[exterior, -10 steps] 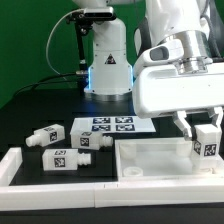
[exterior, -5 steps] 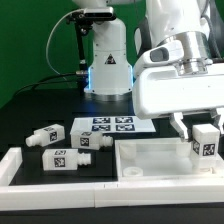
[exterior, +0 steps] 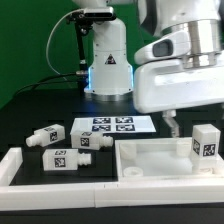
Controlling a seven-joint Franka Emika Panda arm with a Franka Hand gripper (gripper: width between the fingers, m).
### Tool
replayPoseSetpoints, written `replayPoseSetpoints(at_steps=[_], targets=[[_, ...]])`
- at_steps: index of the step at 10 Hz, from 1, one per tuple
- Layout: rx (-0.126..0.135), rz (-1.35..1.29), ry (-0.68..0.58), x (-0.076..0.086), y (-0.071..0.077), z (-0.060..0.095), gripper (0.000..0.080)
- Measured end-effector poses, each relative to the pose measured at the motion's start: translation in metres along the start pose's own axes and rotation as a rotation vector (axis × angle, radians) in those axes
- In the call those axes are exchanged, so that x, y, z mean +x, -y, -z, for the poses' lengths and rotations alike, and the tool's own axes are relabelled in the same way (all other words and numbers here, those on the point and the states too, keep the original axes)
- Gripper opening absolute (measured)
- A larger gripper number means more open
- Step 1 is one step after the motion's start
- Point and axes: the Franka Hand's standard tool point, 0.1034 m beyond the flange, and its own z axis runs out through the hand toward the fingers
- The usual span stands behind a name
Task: Assemble one leg
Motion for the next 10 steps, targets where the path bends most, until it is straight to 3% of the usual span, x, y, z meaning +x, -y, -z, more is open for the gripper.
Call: replayPoseSetpoints(at_steps=[3,4,5,8,10], targets=[[0.002,0.011,0.212,-0.009,-0.002,0.001,0.0648],[-0.002,0.005,0.301,-0.002,-0.01,0.001,0.0648],[-0.004,0.004,0.302,0.008,-0.013,-0.004,0.0648],[-0.008,-0.031,0.276,0.009,-0.011,-0.009,0.0648],[-0.022,-0.135,0.275,0.009,-0.01,-0.009,0.0391]])
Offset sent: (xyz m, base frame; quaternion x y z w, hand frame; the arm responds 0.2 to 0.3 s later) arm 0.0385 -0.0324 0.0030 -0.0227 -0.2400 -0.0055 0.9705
